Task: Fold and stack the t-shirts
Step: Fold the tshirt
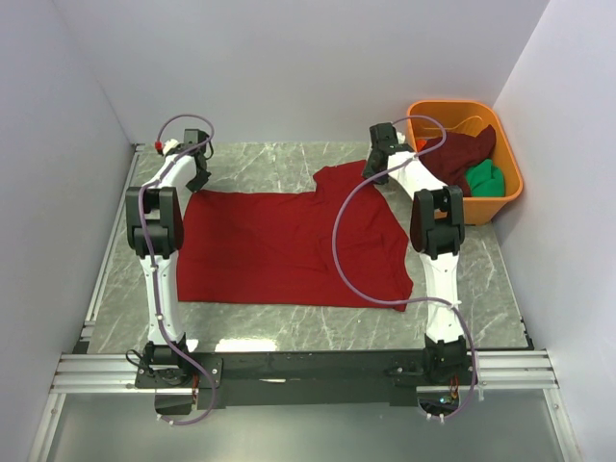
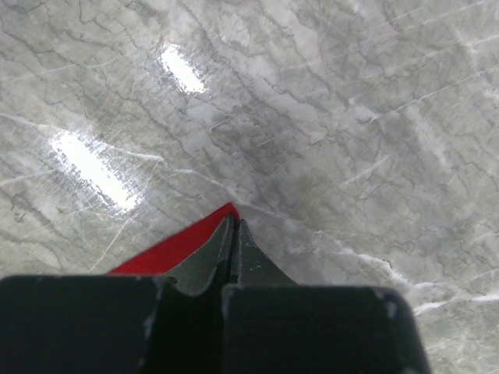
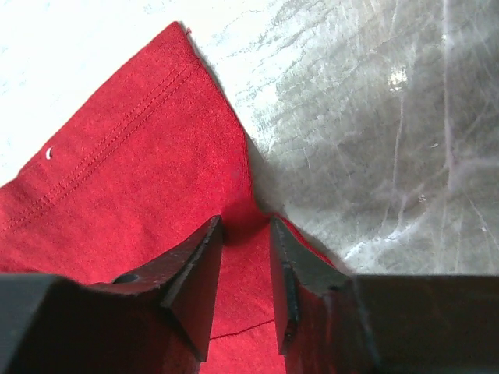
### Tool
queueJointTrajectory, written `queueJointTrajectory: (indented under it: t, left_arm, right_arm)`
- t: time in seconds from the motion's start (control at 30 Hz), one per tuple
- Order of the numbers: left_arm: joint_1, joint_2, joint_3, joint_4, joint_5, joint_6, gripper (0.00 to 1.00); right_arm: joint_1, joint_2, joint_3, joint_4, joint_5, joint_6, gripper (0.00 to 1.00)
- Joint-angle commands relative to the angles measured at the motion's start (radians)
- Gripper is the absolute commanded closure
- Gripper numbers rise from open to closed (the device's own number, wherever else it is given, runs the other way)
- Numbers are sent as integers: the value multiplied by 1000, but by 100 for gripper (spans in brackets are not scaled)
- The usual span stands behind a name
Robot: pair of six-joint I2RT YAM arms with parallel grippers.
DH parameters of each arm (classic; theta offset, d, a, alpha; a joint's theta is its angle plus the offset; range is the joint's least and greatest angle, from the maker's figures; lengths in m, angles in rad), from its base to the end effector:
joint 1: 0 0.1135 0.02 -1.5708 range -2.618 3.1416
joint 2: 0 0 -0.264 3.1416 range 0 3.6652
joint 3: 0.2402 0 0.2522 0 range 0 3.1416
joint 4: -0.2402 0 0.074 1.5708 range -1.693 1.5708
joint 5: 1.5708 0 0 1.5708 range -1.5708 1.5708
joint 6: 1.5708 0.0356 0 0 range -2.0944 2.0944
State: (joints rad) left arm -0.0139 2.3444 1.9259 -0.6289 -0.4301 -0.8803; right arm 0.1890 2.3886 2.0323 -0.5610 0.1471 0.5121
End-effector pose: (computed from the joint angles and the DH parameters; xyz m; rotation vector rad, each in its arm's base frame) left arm 0.5060 0.0078 0.1655 -1.1746 2.1935 0.2016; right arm 0.5211 0.0944 0.1781 0.4595 2.4348 0.1169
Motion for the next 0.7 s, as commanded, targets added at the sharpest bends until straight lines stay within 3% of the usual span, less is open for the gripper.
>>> queueJointTrajectory:
  t: [0.0, 0.3, 0.67]
  left_arm:
    - [9, -68, -10, 41, 17, 14, 100]
    - [11, -65, 7, 67, 44, 29, 100]
    - [55, -76, 62, 100, 83, 56, 100]
  right_arm:
    - [-6, 21, 57, -14, -1, 26, 64]
    - [-11, 14, 80, 7, 2, 25, 100]
    - [-36, -129, 3, 104, 17, -3, 100]
